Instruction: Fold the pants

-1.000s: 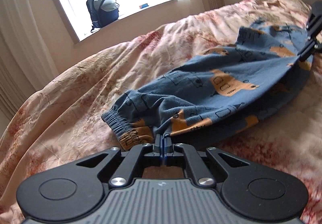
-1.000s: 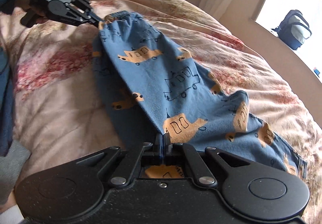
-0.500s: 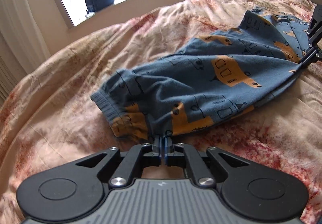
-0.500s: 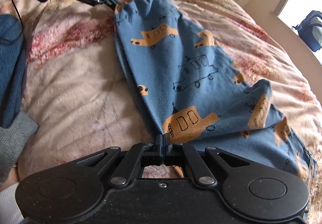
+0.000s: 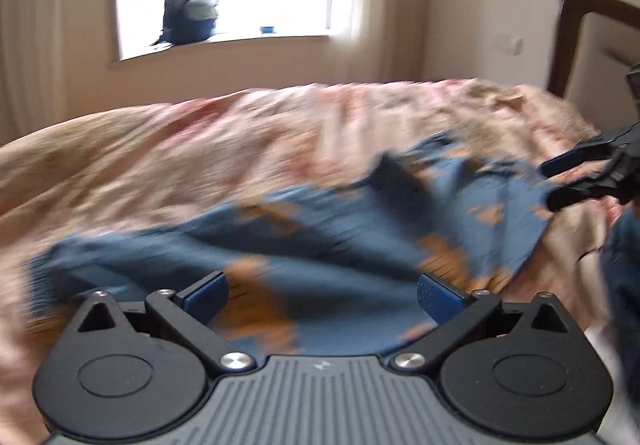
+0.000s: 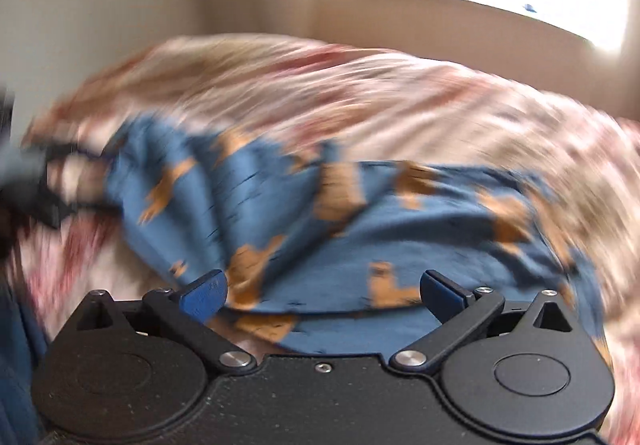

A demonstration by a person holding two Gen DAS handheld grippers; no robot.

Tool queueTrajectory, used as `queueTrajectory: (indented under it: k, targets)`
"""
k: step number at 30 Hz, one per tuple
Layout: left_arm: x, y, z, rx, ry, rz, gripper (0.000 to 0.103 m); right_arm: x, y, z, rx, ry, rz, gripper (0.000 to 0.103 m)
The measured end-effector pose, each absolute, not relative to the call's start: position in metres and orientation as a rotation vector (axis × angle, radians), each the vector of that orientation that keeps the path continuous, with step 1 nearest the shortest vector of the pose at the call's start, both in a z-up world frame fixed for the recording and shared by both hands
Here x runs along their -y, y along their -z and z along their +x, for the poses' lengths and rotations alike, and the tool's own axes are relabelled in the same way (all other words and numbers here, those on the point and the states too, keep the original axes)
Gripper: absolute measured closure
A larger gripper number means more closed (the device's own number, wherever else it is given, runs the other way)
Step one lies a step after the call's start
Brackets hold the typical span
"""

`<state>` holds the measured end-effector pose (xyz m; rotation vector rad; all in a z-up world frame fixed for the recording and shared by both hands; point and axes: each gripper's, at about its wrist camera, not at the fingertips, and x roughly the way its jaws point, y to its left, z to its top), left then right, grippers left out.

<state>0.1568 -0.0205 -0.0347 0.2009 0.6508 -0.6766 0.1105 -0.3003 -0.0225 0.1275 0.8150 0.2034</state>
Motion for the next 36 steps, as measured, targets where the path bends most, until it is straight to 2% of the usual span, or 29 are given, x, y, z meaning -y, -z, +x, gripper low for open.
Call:
queueTrajectory:
  k: [5,8,14,18,20,25,30,32,33,35,36]
  targets:
    - [0.116,0.047,0.145,-0.655,0.787,0.211,0.0,0.374,0.032,0.11,-0.822,-0.087,0.508,0.0]
    - [0.161,0.058,0.136,-0.644,0.81,0.326,0.0,0.41,0.041,0.115,-0.83,-0.036,0.662,0.0]
    - [0.205,0.079,0.127,-0.643,0.756,0.476,0.0,0.459,0.058,0.142,-0.821,-0.008,0.718,0.001]
    - [0.216,0.079,0.117,-0.566,0.731,0.559,0.001,0.48,0.073,0.156,-0.814,0.001,0.76,0.002]
    - [0.223,0.08,0.114,-0.55,0.759,0.598,0.015,0.482,0.075,0.157,-0.802,0.008,0.752,0.006]
    - [0.236,0.088,0.114,-0.575,0.78,0.67,0.045,0.488,0.079,0.16,-0.79,0.026,0.737,0.028]
    - [0.242,0.087,0.119,-0.609,0.767,0.681,0.065,0.495,0.083,0.166,-0.797,0.061,0.735,0.04]
    - [0.243,0.088,0.119,-0.63,0.767,0.682,0.079,0.499,0.085,0.168,-0.795,0.069,0.751,0.04]
    - [0.244,0.088,0.12,-0.638,0.76,0.683,0.081,0.501,0.086,0.169,-0.792,0.076,0.756,0.042]
    - [0.246,0.089,0.122,-0.646,0.742,0.687,0.095,0.504,0.087,0.171,-0.792,0.09,0.757,0.048]
    - [0.247,0.089,0.123,-0.652,0.737,0.688,0.097,0.505,0.088,0.173,-0.797,0.092,0.755,0.057]
